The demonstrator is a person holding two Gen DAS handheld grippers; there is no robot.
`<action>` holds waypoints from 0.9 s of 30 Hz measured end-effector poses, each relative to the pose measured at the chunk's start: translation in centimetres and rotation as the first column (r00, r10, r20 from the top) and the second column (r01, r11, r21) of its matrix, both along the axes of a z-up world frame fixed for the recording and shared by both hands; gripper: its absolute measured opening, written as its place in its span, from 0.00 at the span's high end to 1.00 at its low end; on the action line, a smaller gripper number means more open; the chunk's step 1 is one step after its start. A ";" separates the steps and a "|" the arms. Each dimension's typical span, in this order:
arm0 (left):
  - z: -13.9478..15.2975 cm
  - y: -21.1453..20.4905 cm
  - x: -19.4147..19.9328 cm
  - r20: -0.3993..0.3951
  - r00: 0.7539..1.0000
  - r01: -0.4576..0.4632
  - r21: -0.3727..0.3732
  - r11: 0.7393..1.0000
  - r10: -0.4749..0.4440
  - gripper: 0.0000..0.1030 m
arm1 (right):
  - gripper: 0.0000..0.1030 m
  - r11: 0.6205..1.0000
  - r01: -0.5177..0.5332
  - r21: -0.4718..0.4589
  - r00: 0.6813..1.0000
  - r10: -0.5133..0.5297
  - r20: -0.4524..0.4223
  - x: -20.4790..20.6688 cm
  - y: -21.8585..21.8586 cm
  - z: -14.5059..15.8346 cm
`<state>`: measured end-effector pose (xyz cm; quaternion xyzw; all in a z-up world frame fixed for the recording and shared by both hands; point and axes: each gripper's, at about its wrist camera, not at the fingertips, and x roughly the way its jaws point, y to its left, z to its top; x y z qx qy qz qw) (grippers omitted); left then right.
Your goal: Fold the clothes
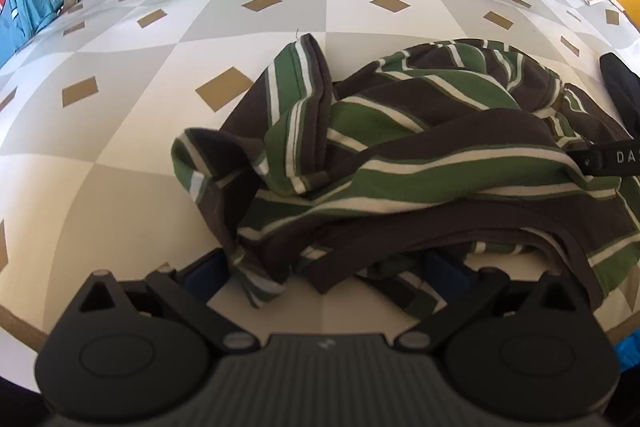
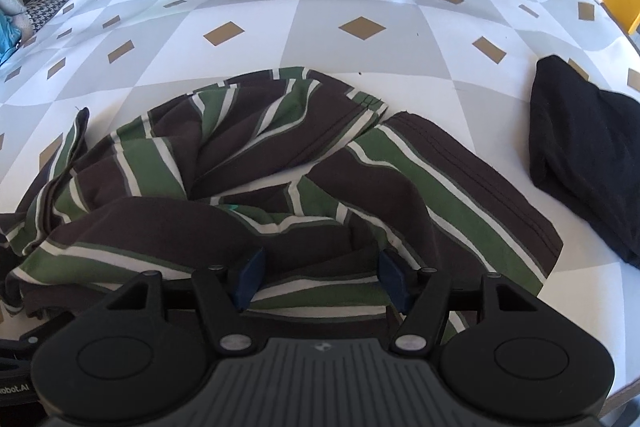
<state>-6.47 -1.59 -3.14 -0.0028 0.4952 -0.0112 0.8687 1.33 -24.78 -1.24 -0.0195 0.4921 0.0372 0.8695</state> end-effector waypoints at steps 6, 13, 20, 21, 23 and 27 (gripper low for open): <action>0.0 0.1 0.0 -0.002 1.000 0.006 0.015 1.000 -0.006 0.00 | 0.39 0.999 -0.012 -0.033 1.000 0.012 0.021 -0.5 0.5 -0.3; 0.1 0.4 -0.1 -0.001 1.000 -0.007 0.025 1.000 0.007 0.00 | 0.38 1.000 0.019 -0.025 0.999 -0.018 0.028 -0.5 0.2 -0.2; 0.1 0.8 -0.1 -0.001 1.000 -0.030 0.048 0.998 0.030 0.00 | 0.38 0.999 0.044 -0.021 0.999 -0.043 0.029 -0.5 -0.1 -0.2; 0.1 0.8 0.0 -0.002 1.000 -0.031 0.050 0.998 0.031 0.00 | 0.38 0.999 0.043 -0.022 0.999 -0.042 0.029 -0.5 0.0 -0.2; 0.1 1.0 0.1 -0.002 0.999 -0.039 0.055 0.998 0.039 0.00 | 0.38 0.999 0.038 -0.026 0.999 -0.037 0.027 -0.5 0.0 -0.1; 0.3 1.3 0.2 0.000 0.998 -0.060 0.050 0.997 0.060 0.00 | 0.38 0.999 0.028 -0.025 0.999 -0.028 0.017 -0.3 0.0 0.0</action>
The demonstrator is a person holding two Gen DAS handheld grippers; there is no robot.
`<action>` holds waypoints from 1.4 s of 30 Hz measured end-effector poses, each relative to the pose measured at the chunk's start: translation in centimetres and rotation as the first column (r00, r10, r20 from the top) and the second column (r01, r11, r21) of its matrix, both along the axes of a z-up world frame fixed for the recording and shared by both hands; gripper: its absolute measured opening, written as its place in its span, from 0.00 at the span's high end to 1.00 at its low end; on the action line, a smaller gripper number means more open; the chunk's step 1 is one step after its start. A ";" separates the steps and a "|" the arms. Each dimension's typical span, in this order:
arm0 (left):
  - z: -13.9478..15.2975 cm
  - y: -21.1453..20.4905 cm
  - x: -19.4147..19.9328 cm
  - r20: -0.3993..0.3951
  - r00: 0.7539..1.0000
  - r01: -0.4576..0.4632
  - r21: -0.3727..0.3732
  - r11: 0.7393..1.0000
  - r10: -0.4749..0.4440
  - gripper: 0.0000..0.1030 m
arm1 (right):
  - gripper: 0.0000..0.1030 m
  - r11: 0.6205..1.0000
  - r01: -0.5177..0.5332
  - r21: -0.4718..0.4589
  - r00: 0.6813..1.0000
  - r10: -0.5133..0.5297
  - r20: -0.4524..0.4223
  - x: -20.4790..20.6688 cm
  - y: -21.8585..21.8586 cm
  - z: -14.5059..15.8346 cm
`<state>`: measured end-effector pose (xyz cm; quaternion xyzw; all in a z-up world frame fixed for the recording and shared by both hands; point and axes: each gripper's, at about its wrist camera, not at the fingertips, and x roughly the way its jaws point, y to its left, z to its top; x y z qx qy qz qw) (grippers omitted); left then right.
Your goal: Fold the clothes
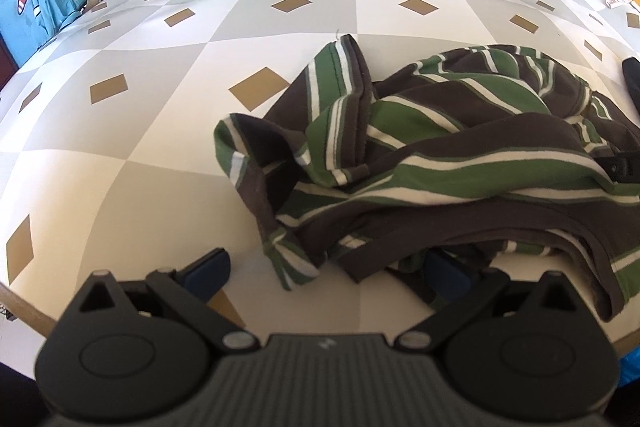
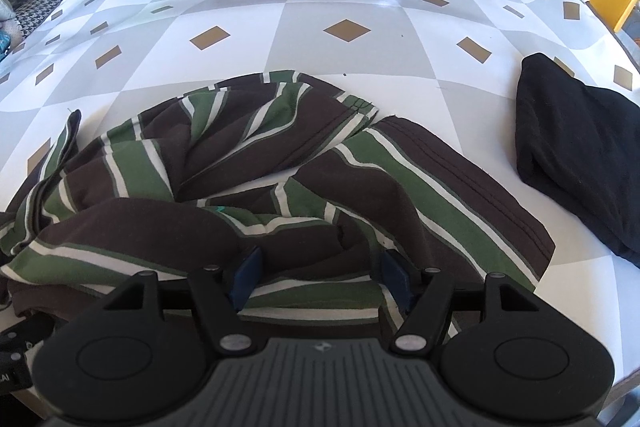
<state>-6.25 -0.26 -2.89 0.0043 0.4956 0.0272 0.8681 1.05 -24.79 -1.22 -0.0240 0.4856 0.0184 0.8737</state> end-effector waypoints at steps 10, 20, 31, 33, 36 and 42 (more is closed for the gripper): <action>1.6 1.3 0.1 0.053 0.997 -0.053 -0.072 0.996 0.057 0.00 | 0.38 1.000 0.002 0.017 1.000 -0.002 0.009 0.1 -0.3 1.3; 2.7 1.0 0.4 0.082 0.995 -0.043 -0.077 0.996 0.049 0.00 | 0.38 0.972 -0.234 0.023 0.972 0.232 0.044 -1.1 1.6 4.1; 3.1 3.5 1.0 0.071 0.981 -0.172 -0.118 0.978 0.181 0.00 | 0.39 0.874 -0.479 0.081 0.878 0.476 0.045 -5.2 3.9 4.1; 3.1 3.9 1.0 0.066 0.976 -0.196 -0.130 0.972 0.206 0.00 | 0.39 0.859 -0.508 0.056 0.861 0.507 0.037 -5.8 4.6 3.6; 3.0 4.3 1.0 0.059 0.973 -0.213 -0.141 0.967 0.223 0.00 | 0.39 0.835 -0.549 0.024 0.836 0.549 0.016 -6.4 5.5 2.8; 3.0 4.5 0.9 0.058 0.971 -0.222 -0.140 0.965 0.232 0.00 | 0.39 0.822 -0.569 -0.018 0.822 0.567 -0.054 -6.7 5.9 1.0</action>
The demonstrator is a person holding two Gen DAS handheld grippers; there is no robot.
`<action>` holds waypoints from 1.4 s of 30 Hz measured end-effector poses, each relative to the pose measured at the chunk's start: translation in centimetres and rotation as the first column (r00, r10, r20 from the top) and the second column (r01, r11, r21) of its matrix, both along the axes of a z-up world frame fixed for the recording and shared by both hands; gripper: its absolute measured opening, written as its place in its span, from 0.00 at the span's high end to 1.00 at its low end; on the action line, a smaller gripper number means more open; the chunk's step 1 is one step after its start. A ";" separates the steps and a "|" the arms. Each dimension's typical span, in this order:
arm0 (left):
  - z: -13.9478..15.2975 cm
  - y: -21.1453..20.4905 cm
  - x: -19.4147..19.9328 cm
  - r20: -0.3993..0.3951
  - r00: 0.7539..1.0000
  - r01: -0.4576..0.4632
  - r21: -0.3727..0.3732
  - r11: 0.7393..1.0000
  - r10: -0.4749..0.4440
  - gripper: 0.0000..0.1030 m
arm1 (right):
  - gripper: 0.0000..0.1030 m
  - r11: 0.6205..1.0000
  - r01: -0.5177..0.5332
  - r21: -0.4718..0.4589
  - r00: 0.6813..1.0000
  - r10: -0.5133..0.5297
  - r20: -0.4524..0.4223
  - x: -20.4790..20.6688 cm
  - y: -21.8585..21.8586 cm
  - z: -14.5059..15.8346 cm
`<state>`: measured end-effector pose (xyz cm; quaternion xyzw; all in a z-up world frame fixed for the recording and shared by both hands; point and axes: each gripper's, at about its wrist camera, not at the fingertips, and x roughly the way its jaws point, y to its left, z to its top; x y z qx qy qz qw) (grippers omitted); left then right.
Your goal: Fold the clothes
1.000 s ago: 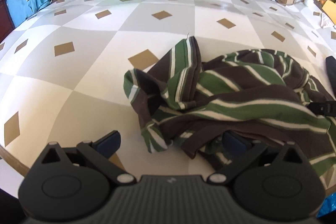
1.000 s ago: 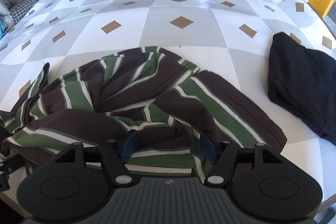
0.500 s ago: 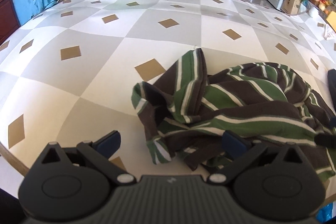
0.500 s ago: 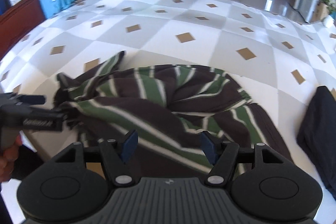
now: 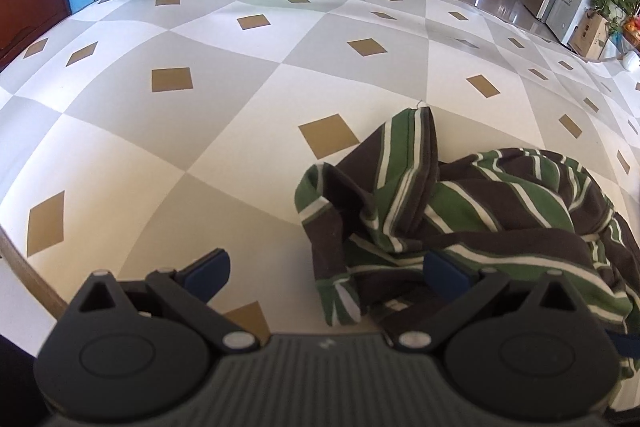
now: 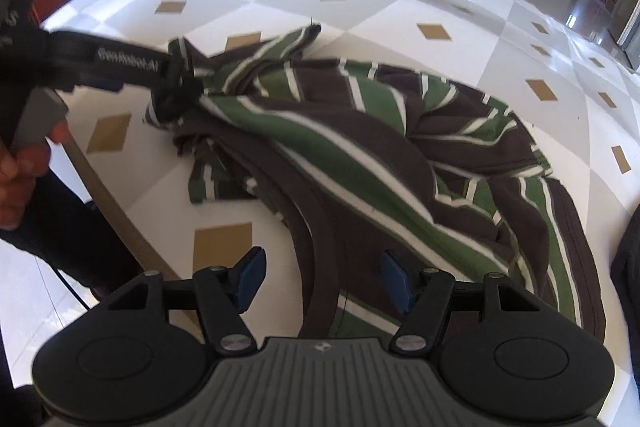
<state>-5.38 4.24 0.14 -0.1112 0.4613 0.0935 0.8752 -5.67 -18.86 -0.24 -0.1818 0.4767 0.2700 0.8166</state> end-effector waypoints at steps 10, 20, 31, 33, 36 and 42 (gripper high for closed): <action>0.2 -0.3 -0.1 0.005 1.000 0.019 0.004 1.000 -0.019 0.00 | 0.56 0.995 -0.006 -0.100 0.999 0.009 0.031 -0.5 0.3 -1.5; 0.4 0.0 -0.3 0.009 1.000 0.006 -0.003 1.000 -0.006 0.00 | 0.89 0.991 0.132 0.025 0.988 -0.134 0.074 0.4 -1.7 0.7; 1.5 -1.4 -0.9 0.082 0.987 0.135 0.005 0.991 -0.135 0.00 | 0.91 0.934 0.251 0.256 0.938 -0.300 0.173 0.8 -4.0 4.9; 1.7 -2.0 -1.1 0.103 0.977 0.188 0.006 0.982 -0.188 0.00 | 0.91 0.917 0.272 0.293 0.930 -0.329 0.166 1.1 -4.3 5.3; 1.9 -3.0 -1.5 0.135 0.953 0.271 0.005 0.962 -0.270 0.00 | 0.91 0.891 0.295 0.346 0.920 -0.362 0.148 1.7 -4.8 6.1; 1.3 -5.1 -1.9 0.114 0.919 0.376 0.037 0.926 -0.377 0.00 | 0.91 0.873 0.298 0.386 0.912 -0.379 0.156 2.0 -4.9 7.0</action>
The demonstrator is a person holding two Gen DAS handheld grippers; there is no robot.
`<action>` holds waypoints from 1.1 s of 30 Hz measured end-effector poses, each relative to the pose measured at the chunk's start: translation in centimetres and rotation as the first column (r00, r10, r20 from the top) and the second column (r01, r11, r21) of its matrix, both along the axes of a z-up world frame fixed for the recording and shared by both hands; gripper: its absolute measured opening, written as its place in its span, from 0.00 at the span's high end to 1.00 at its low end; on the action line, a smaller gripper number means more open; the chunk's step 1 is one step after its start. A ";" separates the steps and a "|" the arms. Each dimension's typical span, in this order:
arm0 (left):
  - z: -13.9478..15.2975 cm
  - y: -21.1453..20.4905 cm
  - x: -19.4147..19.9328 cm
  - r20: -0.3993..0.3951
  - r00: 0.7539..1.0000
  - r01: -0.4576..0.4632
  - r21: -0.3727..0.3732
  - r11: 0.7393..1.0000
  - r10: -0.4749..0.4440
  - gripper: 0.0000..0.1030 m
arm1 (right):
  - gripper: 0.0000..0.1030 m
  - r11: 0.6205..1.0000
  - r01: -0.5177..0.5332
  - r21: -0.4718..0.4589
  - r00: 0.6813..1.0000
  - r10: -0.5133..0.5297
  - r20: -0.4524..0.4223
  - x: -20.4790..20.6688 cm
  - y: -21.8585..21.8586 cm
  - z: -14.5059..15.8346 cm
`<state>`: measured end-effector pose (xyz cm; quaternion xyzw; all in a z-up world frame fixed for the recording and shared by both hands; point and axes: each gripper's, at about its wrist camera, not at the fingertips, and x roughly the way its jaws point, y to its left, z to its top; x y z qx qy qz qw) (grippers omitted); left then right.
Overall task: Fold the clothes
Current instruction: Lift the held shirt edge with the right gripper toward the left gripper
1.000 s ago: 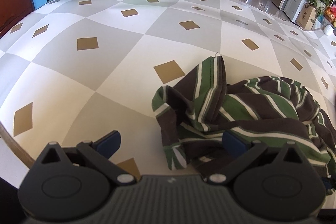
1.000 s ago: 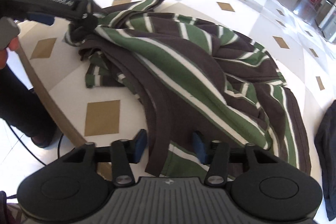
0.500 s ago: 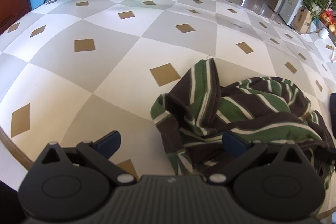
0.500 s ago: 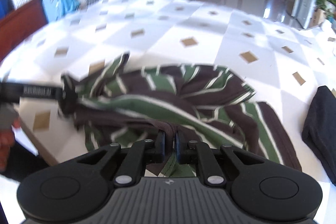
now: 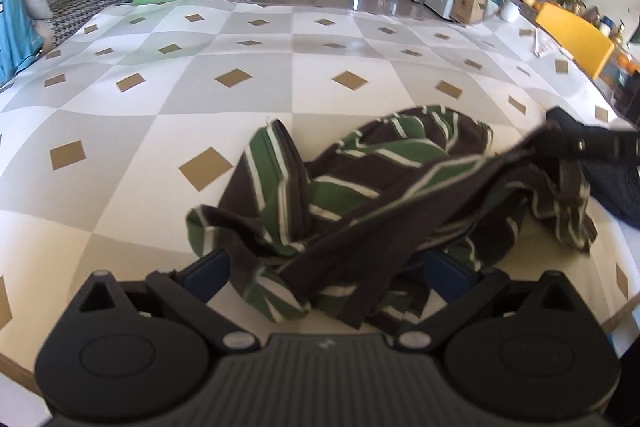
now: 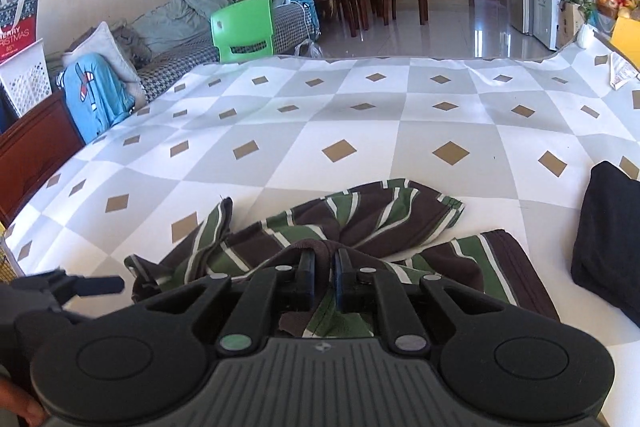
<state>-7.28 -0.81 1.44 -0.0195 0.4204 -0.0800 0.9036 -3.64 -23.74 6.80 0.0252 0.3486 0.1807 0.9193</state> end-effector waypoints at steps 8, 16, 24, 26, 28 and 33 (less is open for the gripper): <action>-0.4 -1.3 -0.1 0.035 0.999 -0.009 0.037 0.999 0.008 0.00 | 0.91 0.999 0.004 0.049 1.000 -0.005 0.024 -0.2 -0.3 0.7; -1.2 -0.9 1.3 0.021 0.988 -0.154 0.035 0.987 0.153 0.00 | 0.91 0.998 -0.003 0.064 1.000 0.001 0.026 -0.4 -0.6 0.8; -1.4 0.1 1.8 0.005 0.962 -0.271 0.032 0.962 0.271 0.08 | 0.89 0.997 0.026 -0.079 0.998 -0.030 -0.056 0.0 0.0 -1.9; -1.6 0.0 1.9 -0.006 0.962 -0.274 0.038 0.961 0.275 0.08 | 0.78 0.994 0.020 -0.108 0.997 -0.029 -0.078 0.1 0.2 -2.4; -1.6 -0.1 2.0 -0.010 0.961 -0.277 0.043 0.960 0.278 0.08 | 0.70 0.990 0.017 -0.140 0.996 -0.029 -0.088 0.0 0.3 -2.9; -1.6 0.0 2.1 -0.009 0.956 -0.293 0.056 0.954 0.294 0.05 | 0.67 0.974 0.039 -0.223 0.990 -0.067 -0.121 0.1 0.1 -4.1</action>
